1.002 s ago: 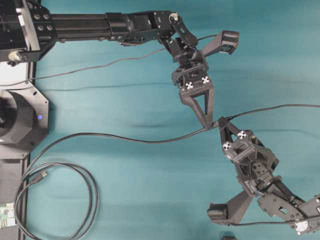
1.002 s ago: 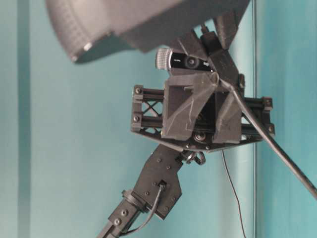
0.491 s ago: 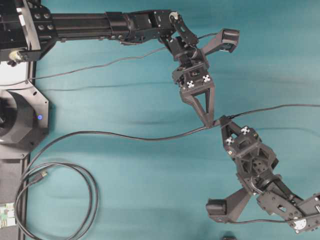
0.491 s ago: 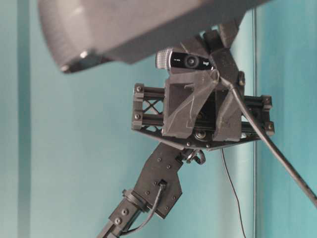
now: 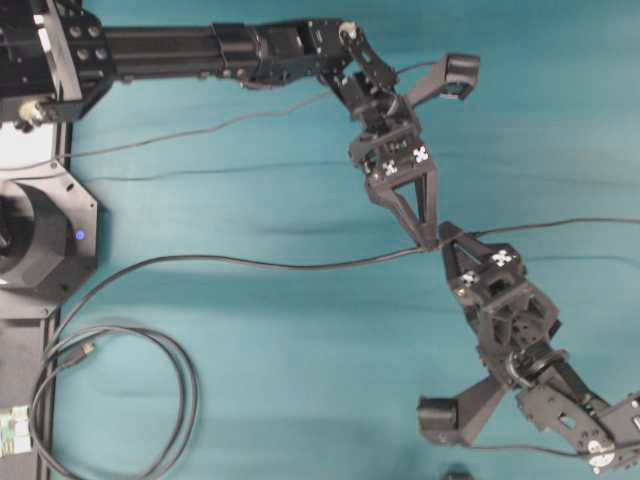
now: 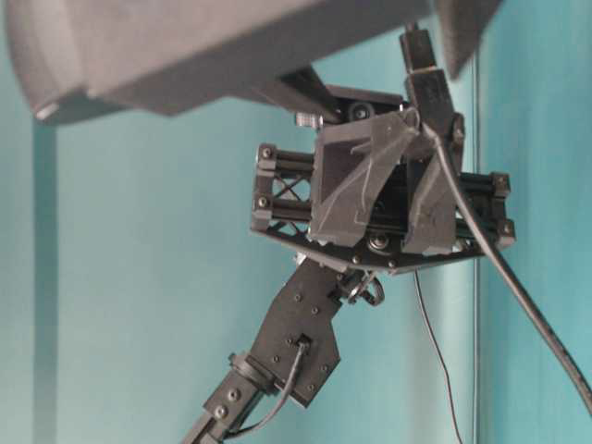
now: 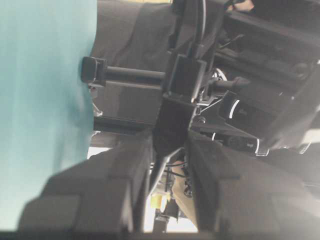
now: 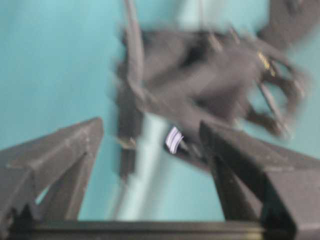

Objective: Insert the USB using both arms.
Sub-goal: 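Open the right gripper and withdraw it, lowering the joined cable with the left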

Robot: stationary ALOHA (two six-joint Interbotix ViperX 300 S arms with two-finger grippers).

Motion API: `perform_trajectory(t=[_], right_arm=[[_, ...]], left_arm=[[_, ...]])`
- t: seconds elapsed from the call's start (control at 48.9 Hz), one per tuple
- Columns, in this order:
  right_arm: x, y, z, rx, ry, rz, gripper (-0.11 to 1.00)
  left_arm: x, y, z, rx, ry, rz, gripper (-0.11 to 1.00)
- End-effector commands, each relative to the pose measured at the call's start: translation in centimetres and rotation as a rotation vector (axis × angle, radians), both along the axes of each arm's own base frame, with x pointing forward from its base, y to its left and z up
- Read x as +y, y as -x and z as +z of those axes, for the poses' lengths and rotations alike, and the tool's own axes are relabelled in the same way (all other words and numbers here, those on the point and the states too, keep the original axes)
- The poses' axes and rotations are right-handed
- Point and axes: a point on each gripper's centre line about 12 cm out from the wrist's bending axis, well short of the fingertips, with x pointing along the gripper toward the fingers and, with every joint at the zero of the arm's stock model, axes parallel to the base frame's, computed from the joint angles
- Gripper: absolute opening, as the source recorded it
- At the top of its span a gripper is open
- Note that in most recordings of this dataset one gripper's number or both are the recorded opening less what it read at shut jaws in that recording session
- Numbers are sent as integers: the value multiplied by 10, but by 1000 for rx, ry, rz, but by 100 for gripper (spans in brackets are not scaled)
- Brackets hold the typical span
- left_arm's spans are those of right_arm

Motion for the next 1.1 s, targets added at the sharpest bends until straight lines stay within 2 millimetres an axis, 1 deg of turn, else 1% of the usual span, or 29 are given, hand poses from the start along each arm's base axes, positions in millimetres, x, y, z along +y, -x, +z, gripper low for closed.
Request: perform_trajectory(t=[0.0, 0.102, 0.225, 0.348, 0.429, 0.552, 0.695, 0.777, 0.838, 0.961, 1.084], right_arm=[[5, 6, 34, -99, -40, -12, 85], [8, 18, 49, -171, -67, -37, 85], [10, 31, 60, -255, -88, -91, 85], [8, 39, 73, -366, -127, -164, 85], [5, 43, 87, -454, -177, -206, 85], [-1, 49, 109, -558, -265, -241, 85], [-13, 62, 133, -618, -368, -297, 85], [-23, 70, 144, -652, -421, -345, 85], [-29, 75, 151, -674, -456, -367, 85], [-39, 85, 162, -703, -518, -403, 85], [-43, 89, 163, -692, -544, -426, 85]], left_arm=[[-1, 2, 23, -41, -14, 5, 23], [-1, 8, 22, -34, -34, 16, 23], [4, 19, 24, -32, -108, 64, 23], [6, 31, 33, -54, -264, 125, 23], [4, 38, 42, -78, -391, 174, 23], [2, 42, 43, -87, -513, 246, 23], [-15, 38, 28, -93, -630, 233, 23], [-25, 35, 16, -111, -738, 193, 23], [-29, 33, 8, -130, -825, 180, 23], [-26, 29, -3, -172, -991, 192, 23], [-22, 30, -18, -177, -1078, 186, 23]])
